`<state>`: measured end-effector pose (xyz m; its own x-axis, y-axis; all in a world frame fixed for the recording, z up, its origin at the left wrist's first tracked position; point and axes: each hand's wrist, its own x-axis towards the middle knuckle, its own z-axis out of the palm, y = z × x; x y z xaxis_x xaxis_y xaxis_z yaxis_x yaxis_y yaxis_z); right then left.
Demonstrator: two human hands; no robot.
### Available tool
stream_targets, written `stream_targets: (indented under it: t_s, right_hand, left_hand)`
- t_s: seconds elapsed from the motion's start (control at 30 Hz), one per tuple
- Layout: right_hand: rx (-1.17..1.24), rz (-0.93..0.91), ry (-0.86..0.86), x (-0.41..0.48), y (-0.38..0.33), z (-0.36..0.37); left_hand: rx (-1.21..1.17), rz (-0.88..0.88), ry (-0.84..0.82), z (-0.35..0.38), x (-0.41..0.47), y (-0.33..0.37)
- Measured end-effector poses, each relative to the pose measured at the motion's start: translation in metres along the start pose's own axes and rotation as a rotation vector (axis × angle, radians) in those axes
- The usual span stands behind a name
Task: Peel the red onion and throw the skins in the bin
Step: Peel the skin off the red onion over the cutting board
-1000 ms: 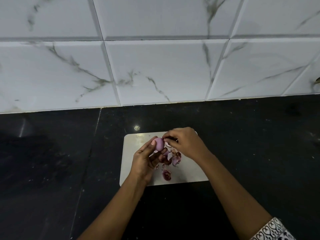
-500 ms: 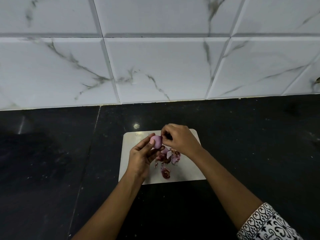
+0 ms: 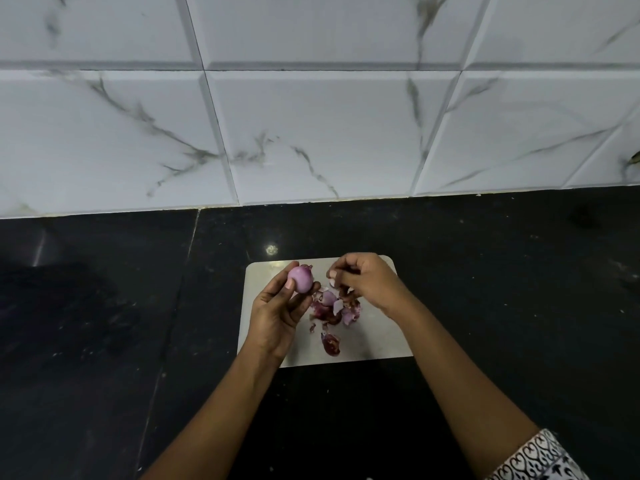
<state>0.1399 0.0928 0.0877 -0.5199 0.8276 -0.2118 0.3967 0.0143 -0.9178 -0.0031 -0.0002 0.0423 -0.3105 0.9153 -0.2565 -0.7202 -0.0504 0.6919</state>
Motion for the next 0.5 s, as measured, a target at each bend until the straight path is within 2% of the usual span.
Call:
stream_targets:
  t_s: [0.07,0.1,0.23,0.33,0.43,0.5]
  right_hand:
    - [-0.264,-0.064,0.057,-0.001,0.006,0.005]
    - [-0.304,-0.086,0.066,-0.001,0.009,0.008]
    - [-0.178,-0.086,0.19,-0.002,0.014,0.014]
    - [-0.108,-0.038,0.142,-0.002,0.011,0.016]
    - [-0.161,-0.141,0.129,-0.004,0.008,0.016]
    - [-0.284,-0.258,0.139,-0.006,0.005,0.015]
  left_hand:
    - [0.024,-0.022,0.002,-0.001,0.001,-0.001]
    - [0.034,-0.028,-0.003,-0.002,0.001,-0.002]
    - [0.085,0.007,-0.037,-0.002,0.001,-0.003]
    - [0.141,0.05,-0.048,-0.002,0.002,-0.004]
    - [0.198,0.075,-0.047,-0.001,0.002,-0.004]
    - [0.219,0.084,-0.054,0.0,0.002,-0.004]
